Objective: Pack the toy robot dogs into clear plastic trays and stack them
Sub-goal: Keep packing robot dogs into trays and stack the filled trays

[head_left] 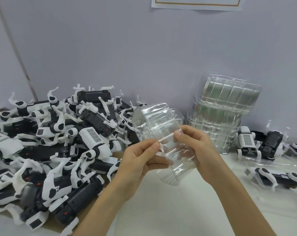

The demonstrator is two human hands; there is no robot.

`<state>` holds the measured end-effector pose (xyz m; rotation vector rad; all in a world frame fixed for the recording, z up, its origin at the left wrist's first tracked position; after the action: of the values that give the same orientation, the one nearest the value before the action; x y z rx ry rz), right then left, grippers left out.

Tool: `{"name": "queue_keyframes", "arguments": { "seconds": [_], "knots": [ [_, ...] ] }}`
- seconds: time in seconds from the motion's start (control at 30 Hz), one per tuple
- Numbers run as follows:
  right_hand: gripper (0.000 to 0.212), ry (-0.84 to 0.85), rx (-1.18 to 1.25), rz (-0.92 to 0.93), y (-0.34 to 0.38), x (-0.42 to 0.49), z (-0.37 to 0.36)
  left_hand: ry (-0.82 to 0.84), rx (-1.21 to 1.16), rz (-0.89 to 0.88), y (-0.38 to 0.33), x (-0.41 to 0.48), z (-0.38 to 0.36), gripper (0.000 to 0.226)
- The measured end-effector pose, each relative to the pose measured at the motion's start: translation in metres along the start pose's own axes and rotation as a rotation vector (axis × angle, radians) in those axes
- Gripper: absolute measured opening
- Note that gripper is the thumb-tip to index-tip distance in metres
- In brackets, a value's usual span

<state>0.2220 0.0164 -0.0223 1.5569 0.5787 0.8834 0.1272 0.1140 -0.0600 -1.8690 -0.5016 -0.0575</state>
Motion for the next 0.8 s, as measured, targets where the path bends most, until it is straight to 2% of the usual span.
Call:
{"name": "queue_keyframes", "arguments": {
  "seconds": [0.1,0.27,0.4,0.53,0.63,0.77,0.8],
  "knots": [
    [0.023,-0.007,-0.042,0.011,0.0015,0.0,0.0014,-0.002,0.043,-0.011,-0.0034,-0.0005,-0.0015,0.024],
    [0.015,0.01,-0.029,0.014,0.0018,-0.0006,-0.0001,0.007,0.041,-0.006,-0.0065,-0.0024,-0.0023,0.035],
    [0.03,0.031,0.004,-0.001,0.0015,-0.0008,-0.0015,0.027,0.016,-0.01,-0.0068,-0.003,-0.0039,0.035],
    [0.023,0.037,0.025,0.0,0.0012,-0.0006,-0.0015,0.036,0.012,-0.02,-0.0083,-0.0032,-0.0057,0.035],
    [0.03,0.022,0.039,-0.006,-0.0006,0.0001,0.0012,0.016,0.035,-0.029,-0.0084,-0.0026,-0.0038,0.033],
    [0.021,0.001,-0.014,0.028,0.0004,0.001,0.0037,-0.039,0.118,-0.051,-0.0084,-0.0011,0.0021,0.027],
    [0.025,-0.001,-0.053,0.049,0.0017,0.001,0.0033,-0.06,0.145,-0.063,-0.009,-0.0009,0.0042,0.024]
  ]
}}
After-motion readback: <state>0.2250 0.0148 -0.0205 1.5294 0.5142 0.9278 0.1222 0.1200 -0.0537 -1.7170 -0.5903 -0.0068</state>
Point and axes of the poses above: each hand's wrist, its own x-axis towards the middle knuckle, its own z-axis out of the back of the hand, y = z × x, the point moved 9 cm from there along x, towards the middle knuckle, and after that the axes turned 4 degrees about y, right-handed, at the moved point
